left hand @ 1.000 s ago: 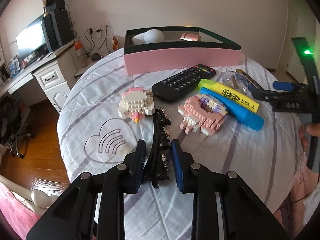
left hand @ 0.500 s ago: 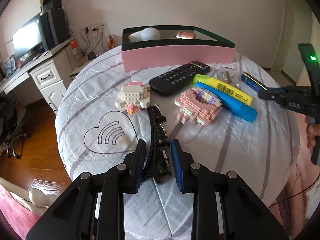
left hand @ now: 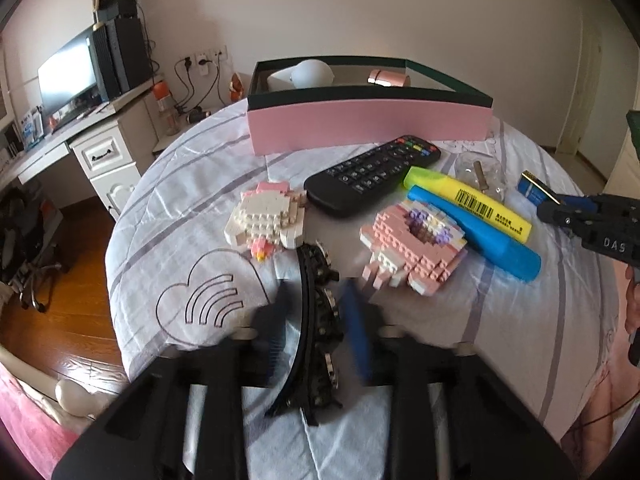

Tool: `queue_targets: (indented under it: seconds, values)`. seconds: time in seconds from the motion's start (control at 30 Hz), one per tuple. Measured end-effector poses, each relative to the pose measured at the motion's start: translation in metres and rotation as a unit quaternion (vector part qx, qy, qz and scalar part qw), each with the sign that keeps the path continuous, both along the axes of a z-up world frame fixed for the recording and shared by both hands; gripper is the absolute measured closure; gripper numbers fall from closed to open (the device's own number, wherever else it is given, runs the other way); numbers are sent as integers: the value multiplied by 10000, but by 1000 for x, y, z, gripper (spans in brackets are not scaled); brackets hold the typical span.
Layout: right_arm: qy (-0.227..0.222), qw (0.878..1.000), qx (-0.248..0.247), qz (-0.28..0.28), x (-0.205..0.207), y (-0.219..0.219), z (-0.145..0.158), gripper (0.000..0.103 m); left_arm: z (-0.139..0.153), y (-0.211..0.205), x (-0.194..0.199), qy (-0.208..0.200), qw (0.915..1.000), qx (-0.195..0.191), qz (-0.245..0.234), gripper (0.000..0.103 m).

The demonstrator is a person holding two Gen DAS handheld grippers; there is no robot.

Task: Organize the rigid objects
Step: 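Grasp the black hair clip with the left tool while the right tool grasps the blue-and-gold box, then carry the hair clip and blue-and-gold box over the pink box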

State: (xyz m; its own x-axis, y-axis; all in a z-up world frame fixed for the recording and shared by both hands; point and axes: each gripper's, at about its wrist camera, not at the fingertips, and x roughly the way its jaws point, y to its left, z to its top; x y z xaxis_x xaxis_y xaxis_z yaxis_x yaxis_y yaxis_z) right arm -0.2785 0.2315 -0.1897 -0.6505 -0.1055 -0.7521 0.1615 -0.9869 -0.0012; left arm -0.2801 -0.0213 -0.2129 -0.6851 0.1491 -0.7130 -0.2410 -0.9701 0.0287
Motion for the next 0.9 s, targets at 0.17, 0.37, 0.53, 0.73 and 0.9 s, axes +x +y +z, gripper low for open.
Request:
queue_targets:
  seconds: [0.17,0.37,0.53,0.73,0.9]
  values:
    - [66,9999,-76,82,5,-2,6,88,6,-5,6,-29,9995,276,-133,85]
    - [231,9980,-553,185,16,3,24,88,19,-8,17,75,9991,361,-201,85]
    - [504,9963,-659,217,27,4,46,88,41,-9,28,326,9988,290,-207,85]
    - [840,9931,-751,334,37,1,77,87,73,-7,35,752,9970,78,-160,85]
    - [1081,9903,-771,408,42,-1,98,87,103,-7,38,1123,9937,-13,-49,85]
